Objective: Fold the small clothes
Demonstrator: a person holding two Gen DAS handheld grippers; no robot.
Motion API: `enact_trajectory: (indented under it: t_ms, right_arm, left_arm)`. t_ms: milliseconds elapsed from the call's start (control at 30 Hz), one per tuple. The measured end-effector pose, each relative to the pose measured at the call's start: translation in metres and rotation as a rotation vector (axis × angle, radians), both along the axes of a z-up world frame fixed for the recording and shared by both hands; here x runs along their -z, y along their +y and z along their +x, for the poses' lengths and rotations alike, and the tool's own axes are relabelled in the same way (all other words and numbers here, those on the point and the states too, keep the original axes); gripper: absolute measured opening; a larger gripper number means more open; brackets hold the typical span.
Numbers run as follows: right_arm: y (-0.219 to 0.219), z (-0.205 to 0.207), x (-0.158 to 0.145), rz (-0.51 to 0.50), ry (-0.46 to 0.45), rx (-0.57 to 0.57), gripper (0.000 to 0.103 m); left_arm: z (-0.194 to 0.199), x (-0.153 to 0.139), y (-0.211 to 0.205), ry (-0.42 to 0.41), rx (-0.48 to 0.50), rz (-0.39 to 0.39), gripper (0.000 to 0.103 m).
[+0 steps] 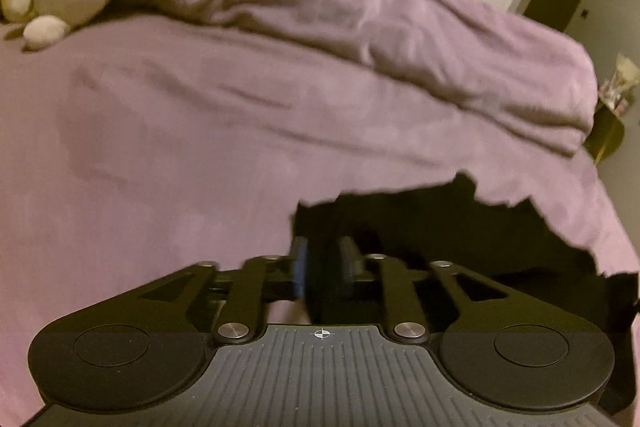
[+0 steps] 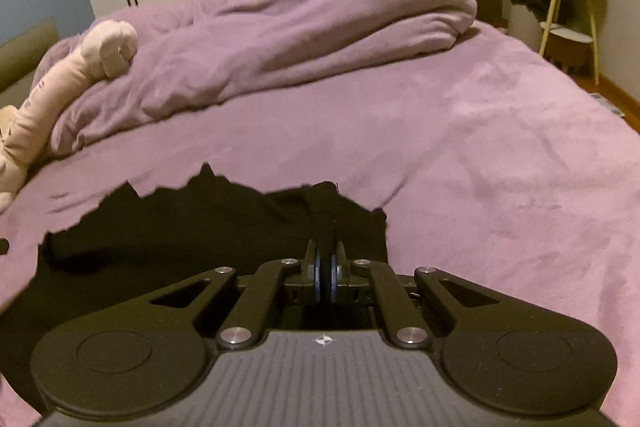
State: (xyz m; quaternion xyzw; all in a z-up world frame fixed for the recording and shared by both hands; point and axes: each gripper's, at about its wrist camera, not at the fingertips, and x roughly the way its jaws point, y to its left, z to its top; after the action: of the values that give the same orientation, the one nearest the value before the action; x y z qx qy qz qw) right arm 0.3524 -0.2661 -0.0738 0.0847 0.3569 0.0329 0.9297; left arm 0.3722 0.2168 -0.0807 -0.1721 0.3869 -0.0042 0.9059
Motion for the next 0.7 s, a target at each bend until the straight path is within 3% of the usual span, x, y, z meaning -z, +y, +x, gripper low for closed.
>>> enact_trajectory:
  t_ms: [67,133,200,300,433,700]
  right_arm:
    - [-0.003,0.004,0.005,0.016,0.017,-0.005,0.006]
    - [-0.003,0.004,0.008,0.021,0.026,0.0,0.006]
    - [-0.006,0.005,0.011,0.037,0.034,0.001,0.006]
    - [-0.009,0.004,0.015,0.06,0.039,-0.001,0.007]
    - [-0.009,0.005,0.02,0.065,0.045,-0.005,0.008]
    - [-0.01,0.003,0.022,0.074,0.038,-0.02,0.009]
  left_arm:
    - [0.001,0.006,0.001,0.001,0.014,0.021,0.031]
    - [0.006,0.009,-0.001,-0.007,0.038,0.05,0.046]
    - [0.01,0.013,-0.003,0.01,0.06,0.023,0.051]
    - [0.01,0.018,-0.01,0.035,0.109,0.007,0.051]
    - [0.016,0.02,-0.026,0.023,0.127,0.132,0.051]
    - [0.03,0.03,-0.033,0.025,0.117,0.201,0.052]
